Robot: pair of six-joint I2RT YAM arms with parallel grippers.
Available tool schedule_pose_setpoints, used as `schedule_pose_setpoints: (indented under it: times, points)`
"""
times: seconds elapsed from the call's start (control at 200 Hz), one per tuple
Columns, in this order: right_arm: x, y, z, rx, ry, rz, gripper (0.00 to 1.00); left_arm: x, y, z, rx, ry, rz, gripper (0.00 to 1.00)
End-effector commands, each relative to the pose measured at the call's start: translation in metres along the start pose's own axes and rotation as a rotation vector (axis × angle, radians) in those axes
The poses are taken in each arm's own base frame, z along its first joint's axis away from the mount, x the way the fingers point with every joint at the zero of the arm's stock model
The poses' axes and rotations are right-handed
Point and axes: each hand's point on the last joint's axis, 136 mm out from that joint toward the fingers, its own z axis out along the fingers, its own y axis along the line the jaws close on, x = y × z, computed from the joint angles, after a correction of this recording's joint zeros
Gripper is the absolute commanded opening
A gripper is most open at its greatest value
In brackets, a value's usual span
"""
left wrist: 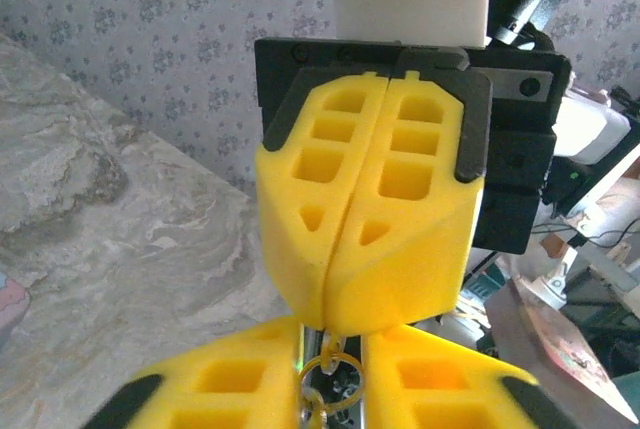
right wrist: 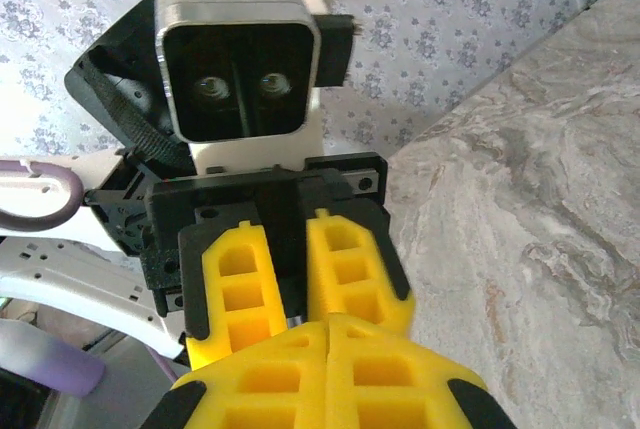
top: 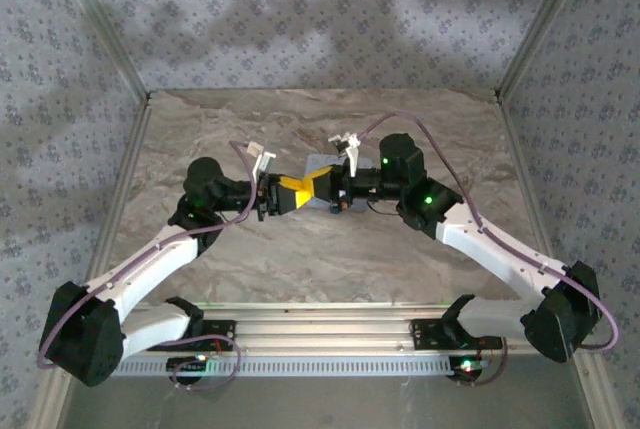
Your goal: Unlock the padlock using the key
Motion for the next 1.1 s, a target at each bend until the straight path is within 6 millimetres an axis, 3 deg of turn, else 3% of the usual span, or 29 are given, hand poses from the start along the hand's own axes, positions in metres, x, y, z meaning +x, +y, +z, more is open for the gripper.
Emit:
schedule_pose_setpoints:
  times: [0.0, 0.05, 0.155, 0.24, 0.3, 0.839, 0.949, 1.099]
  points:
    - [-0.0035, 0.0055, -0.0036, -0.008, -0.026, -0.013, 0.0, -0.014, -0.0111, 0.0014, 0.023, -0.035, 0.066, 0.07]
    - [-0.0036, 0.0039, -0.0044, -0.002, -0.031, -0.008, 0.0, -0.0134, -0.0092, 0.0009, 0.013, -0.04, 0.065, 0.0]
    - [-0.0074, 0.0027, -0.0078, 0.013, -0.05, -0.006, 0.0, -0.0098, -0.0032, -0.0002, -0.016, -0.042, 0.054, 0.0]
    - [-0.0087, 0.0034, -0.0096, 0.014, -0.056, -0.009, 0.0, -0.0079, -0.002, -0.0008, -0.021, -0.04, 0.047, 0.19]
    - [-0.009, 0.0039, -0.0105, 0.013, -0.056, -0.009, 0.0, -0.0077, -0.0023, -0.0011, -0.022, -0.041, 0.048, 0.25]
    - [-0.0065, 0.0027, -0.0041, -0.004, -0.05, 0.0, 0.0, -0.0135, -0.0077, 0.0007, -0.003, -0.044, 0.063, 0.09]
    - [-0.0053, 0.0009, -0.0019, -0.006, -0.05, 0.002, 0.0, -0.0128, -0.0099, 0.0024, 0.005, -0.04, 0.064, 0.09]
    - [-0.0053, -0.0018, -0.001, -0.001, -0.057, 0.005, 0.0, -0.0097, -0.0071, 0.0034, 0.003, -0.034, 0.055, 0.18]
